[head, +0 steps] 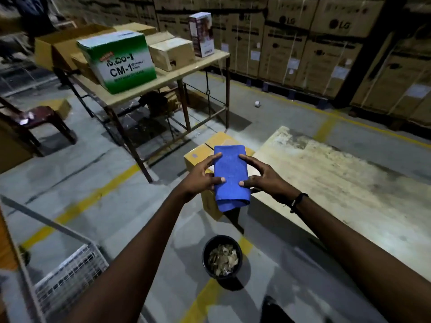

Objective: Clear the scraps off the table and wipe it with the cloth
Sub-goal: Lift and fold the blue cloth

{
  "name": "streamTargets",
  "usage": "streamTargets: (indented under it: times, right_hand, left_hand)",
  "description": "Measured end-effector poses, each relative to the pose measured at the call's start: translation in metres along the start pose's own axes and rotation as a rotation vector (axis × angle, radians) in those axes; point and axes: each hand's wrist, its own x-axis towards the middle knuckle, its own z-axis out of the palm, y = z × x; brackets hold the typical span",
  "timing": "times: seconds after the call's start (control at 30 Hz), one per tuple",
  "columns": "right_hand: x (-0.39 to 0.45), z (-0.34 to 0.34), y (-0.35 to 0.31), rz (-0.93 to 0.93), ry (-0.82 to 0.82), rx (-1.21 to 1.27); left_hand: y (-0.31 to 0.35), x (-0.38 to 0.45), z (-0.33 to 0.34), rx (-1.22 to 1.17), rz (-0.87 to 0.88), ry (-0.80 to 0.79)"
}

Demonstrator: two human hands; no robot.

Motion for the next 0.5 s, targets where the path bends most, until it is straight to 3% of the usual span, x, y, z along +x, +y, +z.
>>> streamTargets:
  times: [0.5]
  right_hand:
    - [0.117, 0.014, 0.031, 0.009, 0.113, 0.113]
  left_hand:
    - [-0.046, 0.111, -0.073, 0.042, -0.026, -0.023]
